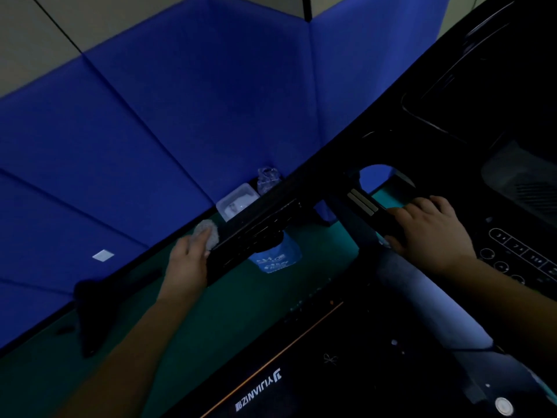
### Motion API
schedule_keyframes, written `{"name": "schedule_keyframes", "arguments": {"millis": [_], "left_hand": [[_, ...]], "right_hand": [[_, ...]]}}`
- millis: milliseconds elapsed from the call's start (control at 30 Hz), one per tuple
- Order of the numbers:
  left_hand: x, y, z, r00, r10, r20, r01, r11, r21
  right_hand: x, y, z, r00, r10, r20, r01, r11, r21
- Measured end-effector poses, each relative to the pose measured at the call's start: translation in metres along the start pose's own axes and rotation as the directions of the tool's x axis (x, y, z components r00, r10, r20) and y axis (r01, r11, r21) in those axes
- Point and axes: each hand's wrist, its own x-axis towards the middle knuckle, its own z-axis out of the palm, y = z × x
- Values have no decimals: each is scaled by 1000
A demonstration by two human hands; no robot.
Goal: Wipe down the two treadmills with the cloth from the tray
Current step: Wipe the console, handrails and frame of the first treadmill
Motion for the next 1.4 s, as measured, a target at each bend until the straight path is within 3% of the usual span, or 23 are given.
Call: {"name": "schedule_keyframes", "arguments": {"millis": [67,167,233,300,400,567,600,700,867,933,1033,1133,1200,1233,1267,1300,1333,1367,1400], "left_hand": [[16,26,12,998,-62,-15,62,998,-28],[37,62,30,993,121,-5,-121,993,10],[47,70,39,995,95,-17,-94,994,59],[47,72,39,998,48,-43,-46,998,47],[26,49,39,990,123,-74,-116,989,96],[-23,16,33,981,-37,-192,46,998,42],[-31,15,33,971,-118,-207,114,993,-32],[-42,29,27,870,-428,-245,338,879,-337],[-42,28,35,802,-551,-230,397,781,-483],[-37,26,39,734,-649,-198,447,682,-580],[-32,31,42,554,-827,-99,593,475,-650],[-29,31,42,405,-912,63,569,197,-798],[-22,21,43,333,-920,209,606,38,-795],[-17,23,39,269,-940,210,661,22,-750],[-15,18,43,324,-932,162,861,219,-459],[-14,15,42,392,-910,138,900,348,-262],[-11,15,41,321,-939,127,849,225,-478],[-10,15,41,271,-950,158,686,75,-724],[-17,25,37,274,-952,134,558,44,-829]], "right_hand": [[0,-1,0,1000,1,-3,-1,1000,0],[0,0,1,1000,6,0,-6,1000,-14],[1,0,3,1000,9,12,-9,1000,-23],[2,0,4,1000,14,17,-13,999,-37],[3,-1,5,1000,21,21,-20,998,-57],[3,-1,7,1000,23,1,-23,998,-61],[3,-1,8,1000,28,7,-28,998,-63],[4,-2,8,999,39,20,-37,997,-69],[3,-2,9,998,29,-47,-31,999,-44],[3,-2,8,999,31,-42,-33,999,-43],[3,-2,10,999,36,-36,-38,998,-50],[3,-2,10,999,30,-27,-31,998,-53],[3,-2,10,999,34,-19,-35,998,-58],[3,-2,10,999,33,-23,-34,998,-61],[2,-2,10,999,27,-36,-29,997,-64],[2,-1,11,999,20,-49,-23,998,-64],[2,-1,11,998,15,-56,-19,998,-59],[2,0,11,998,12,-63,-16,999,-52],[2,0,11,998,10,-69,-13,999,-46]]}}
